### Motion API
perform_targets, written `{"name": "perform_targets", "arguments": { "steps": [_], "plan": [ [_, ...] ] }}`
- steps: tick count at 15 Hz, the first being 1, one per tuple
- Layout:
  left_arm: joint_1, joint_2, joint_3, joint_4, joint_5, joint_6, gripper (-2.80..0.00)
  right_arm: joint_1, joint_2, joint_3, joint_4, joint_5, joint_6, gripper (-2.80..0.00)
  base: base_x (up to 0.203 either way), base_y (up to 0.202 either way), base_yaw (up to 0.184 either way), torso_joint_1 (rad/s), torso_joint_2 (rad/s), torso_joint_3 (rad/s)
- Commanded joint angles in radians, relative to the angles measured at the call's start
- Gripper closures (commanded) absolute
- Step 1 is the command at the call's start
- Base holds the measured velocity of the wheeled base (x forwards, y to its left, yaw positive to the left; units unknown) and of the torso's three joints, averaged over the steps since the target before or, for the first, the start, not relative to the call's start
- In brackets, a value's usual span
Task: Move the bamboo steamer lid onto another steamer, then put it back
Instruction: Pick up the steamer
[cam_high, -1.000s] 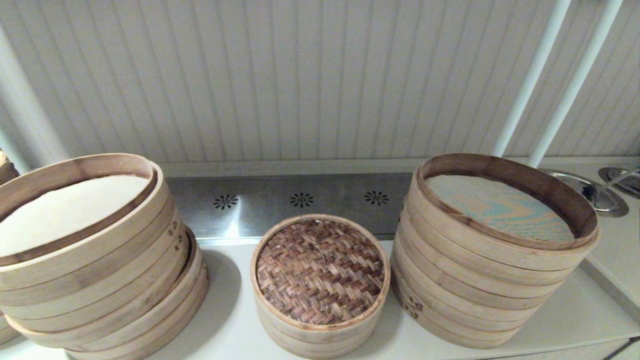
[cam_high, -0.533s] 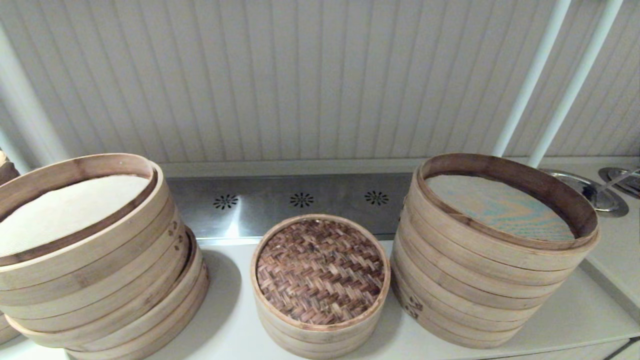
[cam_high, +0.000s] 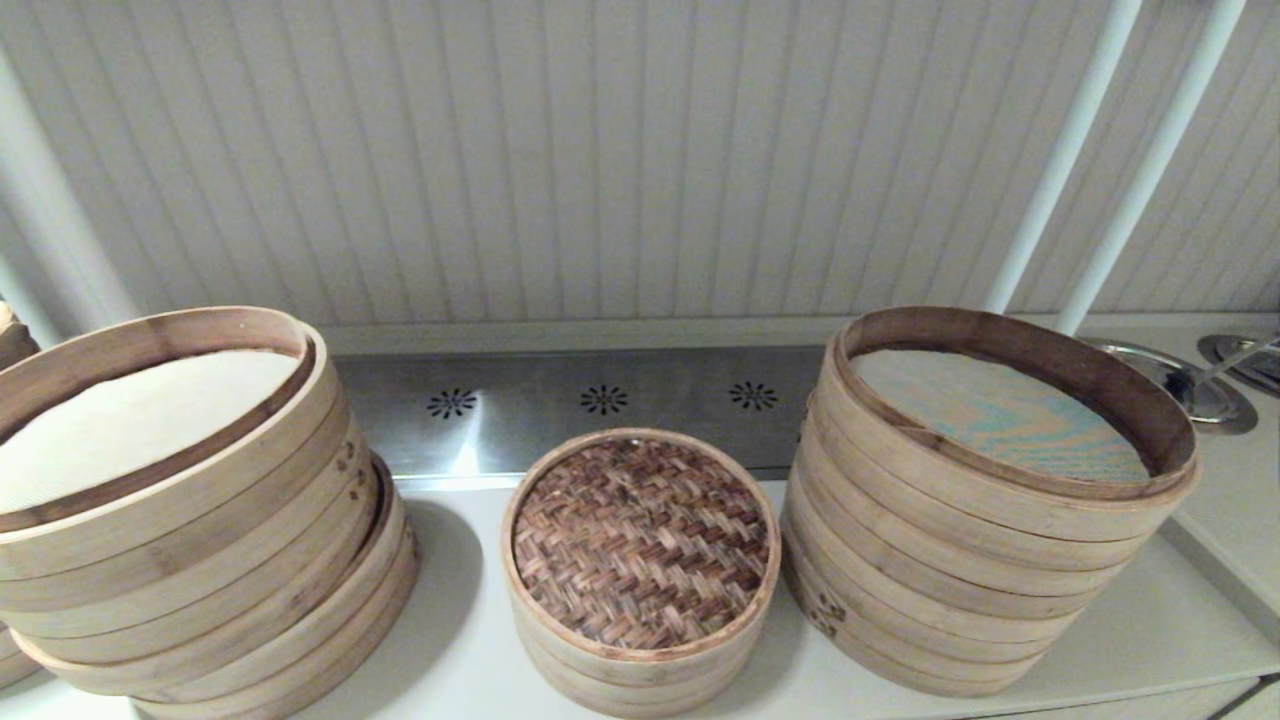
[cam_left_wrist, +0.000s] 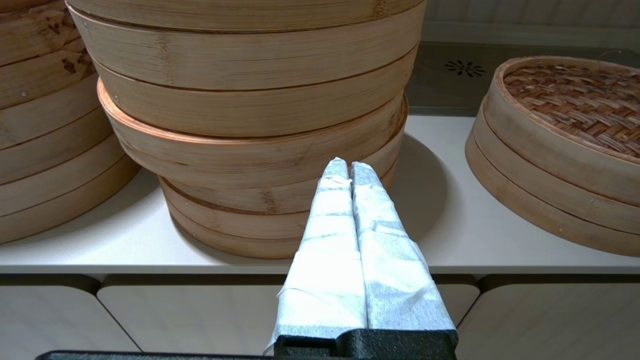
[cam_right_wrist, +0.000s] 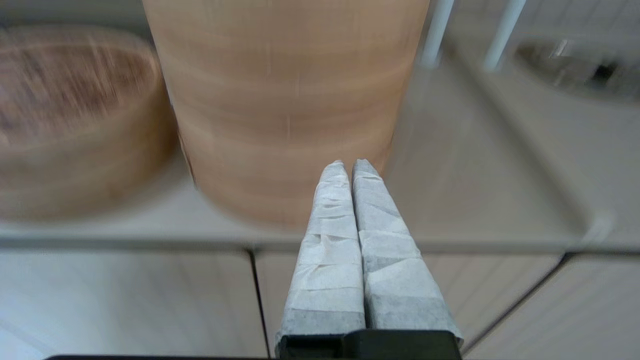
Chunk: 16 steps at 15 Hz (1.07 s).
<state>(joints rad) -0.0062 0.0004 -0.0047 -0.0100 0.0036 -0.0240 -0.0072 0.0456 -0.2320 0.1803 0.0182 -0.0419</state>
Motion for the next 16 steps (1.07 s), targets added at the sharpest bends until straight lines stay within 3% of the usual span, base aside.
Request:
{"name": "perform_targets", "arguments": {
  "steps": [1,6,9,13,16],
  "plan": [
    [0.000,0.001,0.000,-0.001,-0.001,-0.001,0.00,-0.003,0.163,-0.160,0.002,0.006,-0.002,0.00,0.000,0.000,0.000,0.000,0.00,0.000],
    [0.000,0.001,0.000,-0.001,0.000,-0.001,0.00,-0.001,0.536,-0.546,0.004,0.040,0.015,0.00,0.000,0.000,0.000,0.000,0.00,0.000],
    [0.000,0.001,0.000,-0.001,-0.001,-0.001,0.00,0.026,0.754,-0.801,0.019,0.067,0.098,0.00,0.000,0.000,0.000,0.000,0.00,0.000],
    [0.000,0.001,0.000,-0.001,0.000,-0.001,0.00,0.234,1.001,-1.073,0.122,0.054,0.230,0.00,0.000,0.000,0.000,0.000,0.00,0.000],
    [0.000,0.001,0.000,-0.001,0.000,-0.001,0.00,0.408,1.177,-1.259,0.175,-0.044,0.280,0.00,0.000,0.000,0.000,0.000,0.00,0.000]
  ]
}}
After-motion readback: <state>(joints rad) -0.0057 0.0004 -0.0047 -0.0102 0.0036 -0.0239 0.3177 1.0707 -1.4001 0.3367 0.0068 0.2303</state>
